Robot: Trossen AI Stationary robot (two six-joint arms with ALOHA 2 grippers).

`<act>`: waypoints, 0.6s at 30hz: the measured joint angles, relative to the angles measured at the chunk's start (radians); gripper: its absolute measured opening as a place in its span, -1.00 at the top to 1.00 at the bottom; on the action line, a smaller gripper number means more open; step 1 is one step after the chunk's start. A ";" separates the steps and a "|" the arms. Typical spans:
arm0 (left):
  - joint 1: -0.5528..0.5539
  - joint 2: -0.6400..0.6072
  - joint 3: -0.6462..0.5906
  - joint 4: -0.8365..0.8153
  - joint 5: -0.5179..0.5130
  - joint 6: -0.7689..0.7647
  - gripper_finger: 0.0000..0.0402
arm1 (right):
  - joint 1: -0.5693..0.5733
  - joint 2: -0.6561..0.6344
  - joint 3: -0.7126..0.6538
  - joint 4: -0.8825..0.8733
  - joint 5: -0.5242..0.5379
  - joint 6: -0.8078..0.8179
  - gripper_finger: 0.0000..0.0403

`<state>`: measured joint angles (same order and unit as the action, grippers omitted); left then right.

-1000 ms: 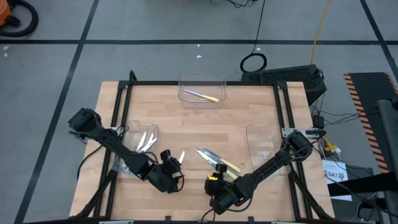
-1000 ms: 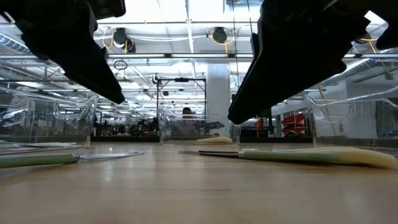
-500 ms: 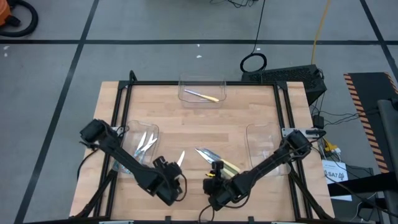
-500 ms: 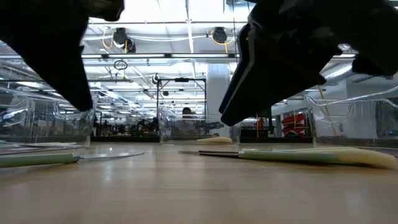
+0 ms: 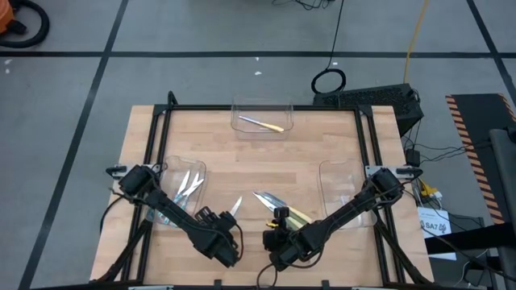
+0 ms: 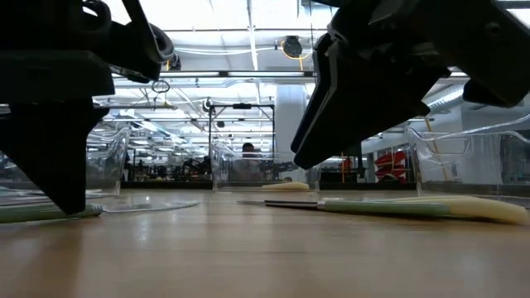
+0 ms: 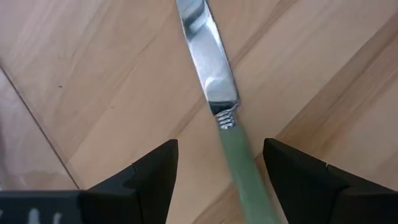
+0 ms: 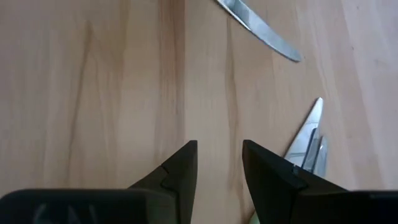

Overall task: Sort silverware by color (type)
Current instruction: Put the left green knife into the bottom right transparent bin

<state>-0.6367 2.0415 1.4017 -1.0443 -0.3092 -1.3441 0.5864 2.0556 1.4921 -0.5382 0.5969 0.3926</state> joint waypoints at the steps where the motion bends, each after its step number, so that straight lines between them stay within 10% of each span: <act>1: 0.000 0.000 0.000 0.005 0.000 0.000 -0.21 | 0.002 0.000 0.000 0.000 -0.003 0.011 0.39; 18: 0.014 0.025 -0.022 0.094 0.022 0.021 -0.14 | 0.073 0.000 0.000 0.010 -0.026 0.165 0.39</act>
<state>-0.6226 2.0666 1.3800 -0.9502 -0.2873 -1.3229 0.6595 2.0552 1.4921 -0.5278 0.5710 0.5578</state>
